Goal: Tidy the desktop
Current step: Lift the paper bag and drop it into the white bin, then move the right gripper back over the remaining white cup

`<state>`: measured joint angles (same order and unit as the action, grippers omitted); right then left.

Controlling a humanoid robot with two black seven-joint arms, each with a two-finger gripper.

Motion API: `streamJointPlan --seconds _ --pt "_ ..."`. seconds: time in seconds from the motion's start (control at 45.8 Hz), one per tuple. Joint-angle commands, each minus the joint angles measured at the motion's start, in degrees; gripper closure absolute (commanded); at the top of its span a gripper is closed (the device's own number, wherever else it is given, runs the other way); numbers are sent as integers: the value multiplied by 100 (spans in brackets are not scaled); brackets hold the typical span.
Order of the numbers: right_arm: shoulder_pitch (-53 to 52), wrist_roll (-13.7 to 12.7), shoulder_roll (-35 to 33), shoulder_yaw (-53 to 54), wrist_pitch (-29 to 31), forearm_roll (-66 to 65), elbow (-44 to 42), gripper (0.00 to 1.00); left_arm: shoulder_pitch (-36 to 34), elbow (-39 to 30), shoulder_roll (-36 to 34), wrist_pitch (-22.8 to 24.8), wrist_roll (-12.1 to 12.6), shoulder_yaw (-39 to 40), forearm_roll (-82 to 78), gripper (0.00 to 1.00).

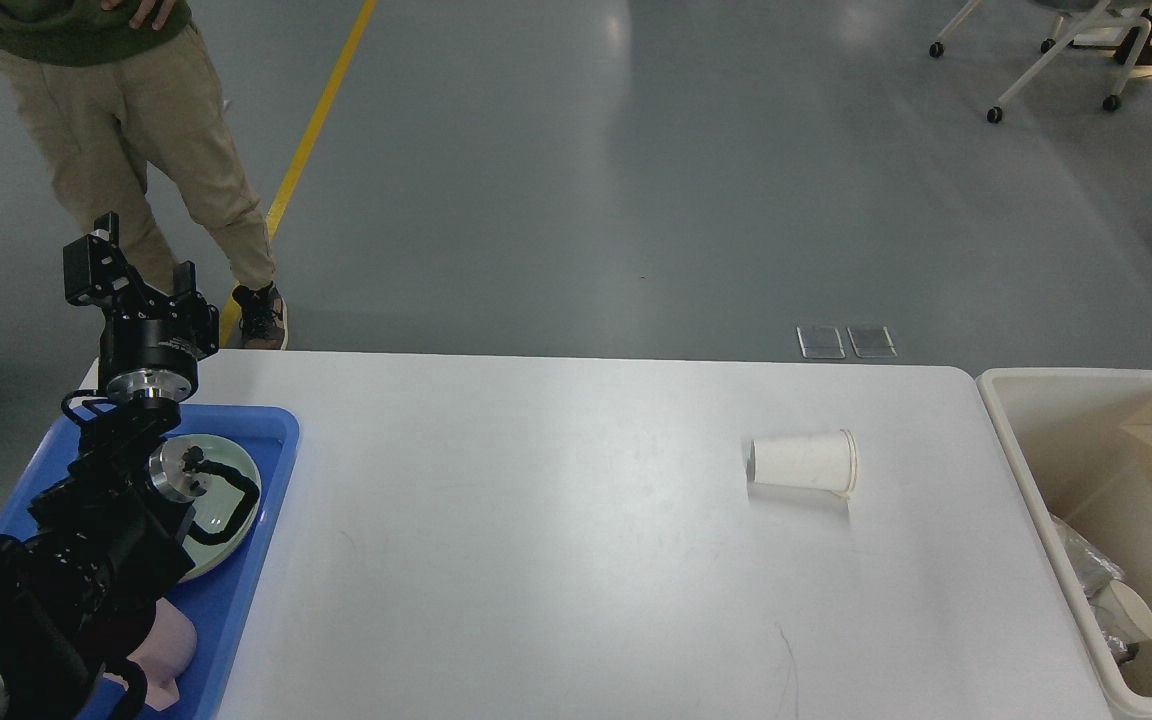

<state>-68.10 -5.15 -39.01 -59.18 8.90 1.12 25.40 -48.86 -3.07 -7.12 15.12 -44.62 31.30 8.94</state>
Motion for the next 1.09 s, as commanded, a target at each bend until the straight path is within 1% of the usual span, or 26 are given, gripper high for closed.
streamJointPlan --seconds 0.0,0.022,0.087,0.197,0.328,0.459,0.481,0.546,0.655,0.721,0.787,0.852,0.918,0.983,1.071 --pt "858 6 367 12 -414 2 -640 9 0 0 0 0 -3 -1 2 4" --pt "964 6 455 21 -467 2 -728 0 0 0 0 0 -3 -1 2 4" --pt "1166 6 613 47 -477 2 -861 0 0 0 0 0 6 -1 2 4" --pt "1343 14 675 82 -468 2 -861 0 0 0 0 0 6 -1 2 4" --pt "1334 14 754 83 -450 11 -835 0 0 9 0 0 -3 -1 2 4" --pt "1010 50 833 100 -398 46 -738 0 0 0 0 0 6 -1 2 4" --pt "748 50 920 83 -319 46 -677 0 0 9 0 0 -3 -1 2 4" --pt "439 50 1035 4 -73 46 -528 0 0 0 0 0 -3 -1 -6 4" --pt "-370 50 1237 -110 419 46 -299 0 0 0 0 0 6 -1 2 4" --pt "-879 41 1465 -391 805 46 -150 0 0 0 0 0 -3 -1 -6 4" --pt "-1485 41 1694 -760 1314 55 61 0 0 0 0 0 6 -1 2 4" --pt "-2109 41 1905 -998 1938 81 386 0 0 0 0 0 6 -1 2 4" --pt "-2646 41 2116 -1104 2439 81 807 0 0 0 0 0 6 -1 2 4" --pt "-3138 23 2239 -1113 2801 81 1256 0 0 0 0 0 6 -1 -6 4" --pt "-3806 23 2327 -1086 3091 81 1836 0 0 0 0 0 6 -1 2 4"
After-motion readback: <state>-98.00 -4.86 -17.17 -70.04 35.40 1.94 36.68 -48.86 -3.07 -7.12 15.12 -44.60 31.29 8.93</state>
